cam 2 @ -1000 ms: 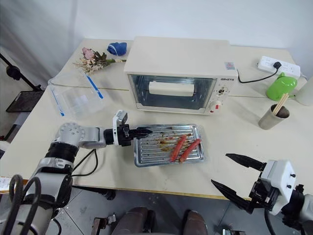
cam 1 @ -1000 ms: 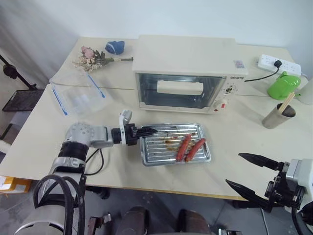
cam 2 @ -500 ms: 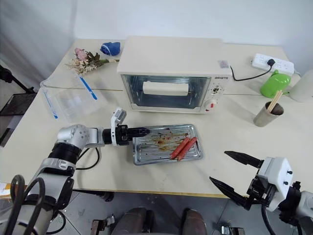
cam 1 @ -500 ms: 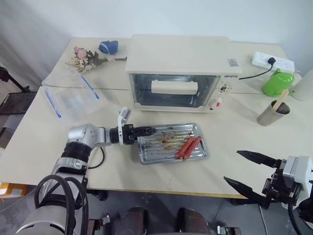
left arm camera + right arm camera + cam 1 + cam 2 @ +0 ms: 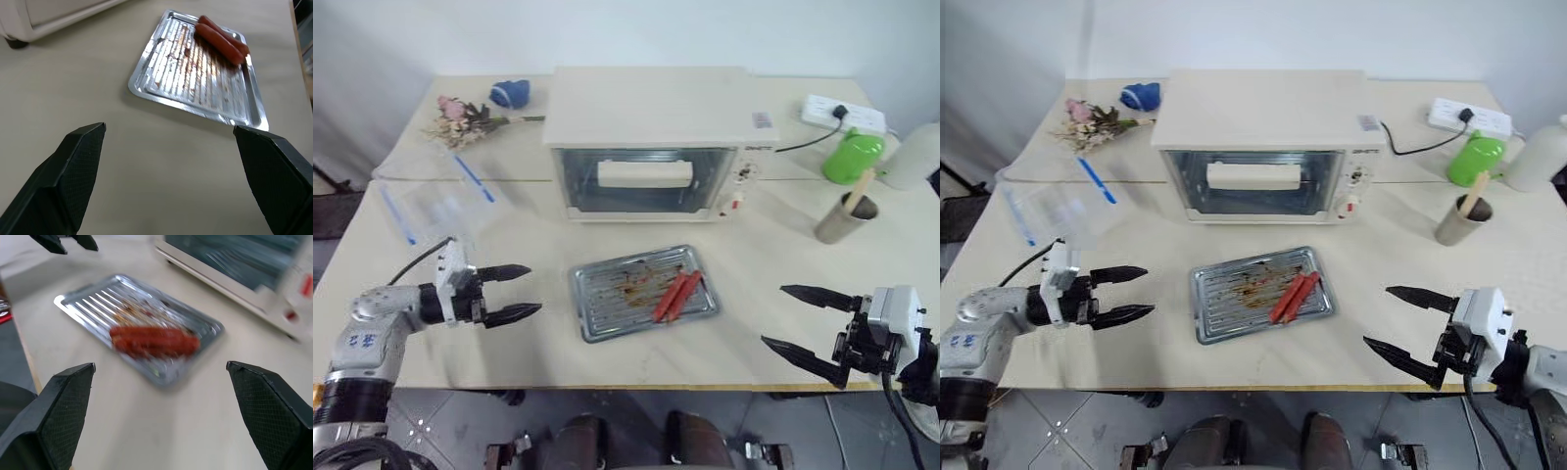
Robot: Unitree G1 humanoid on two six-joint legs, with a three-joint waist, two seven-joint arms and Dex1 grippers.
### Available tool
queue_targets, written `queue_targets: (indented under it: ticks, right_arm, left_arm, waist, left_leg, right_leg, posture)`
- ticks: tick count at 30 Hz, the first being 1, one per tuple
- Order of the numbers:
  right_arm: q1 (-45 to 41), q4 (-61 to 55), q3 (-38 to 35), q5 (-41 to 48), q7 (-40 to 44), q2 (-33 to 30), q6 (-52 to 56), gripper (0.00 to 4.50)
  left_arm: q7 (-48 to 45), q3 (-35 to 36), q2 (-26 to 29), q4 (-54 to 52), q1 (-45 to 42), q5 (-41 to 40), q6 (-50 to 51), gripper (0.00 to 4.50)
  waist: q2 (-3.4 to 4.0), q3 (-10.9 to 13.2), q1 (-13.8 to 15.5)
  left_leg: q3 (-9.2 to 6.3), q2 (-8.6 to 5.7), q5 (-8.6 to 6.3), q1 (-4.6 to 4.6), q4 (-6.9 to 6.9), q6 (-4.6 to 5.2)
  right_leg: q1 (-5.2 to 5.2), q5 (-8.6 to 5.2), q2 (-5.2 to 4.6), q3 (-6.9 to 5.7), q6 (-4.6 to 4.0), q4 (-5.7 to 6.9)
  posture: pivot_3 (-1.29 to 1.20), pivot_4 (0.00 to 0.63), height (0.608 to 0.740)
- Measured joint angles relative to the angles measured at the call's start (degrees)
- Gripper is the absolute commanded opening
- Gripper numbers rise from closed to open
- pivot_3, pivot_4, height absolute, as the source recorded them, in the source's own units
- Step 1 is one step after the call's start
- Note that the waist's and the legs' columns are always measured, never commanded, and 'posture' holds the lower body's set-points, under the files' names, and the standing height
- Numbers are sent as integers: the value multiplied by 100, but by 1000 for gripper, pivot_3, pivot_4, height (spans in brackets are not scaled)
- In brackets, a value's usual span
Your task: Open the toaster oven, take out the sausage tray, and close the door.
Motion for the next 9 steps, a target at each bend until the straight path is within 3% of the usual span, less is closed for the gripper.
queue_targets:
  ticks: [9]
  right_arm:
    - [-584,587,299,-229,670,-221,-468,4500]
  left_arm:
    - [-145,548,122,-284,620,31,-827,4452]
  waist:
    - [1,2,-48]
  left_leg:
    - [6,5,-6,-3,6,6]
  right_leg:
    - [0,5,5,-4,8,-3]
  posture:
    - [0,150,740]
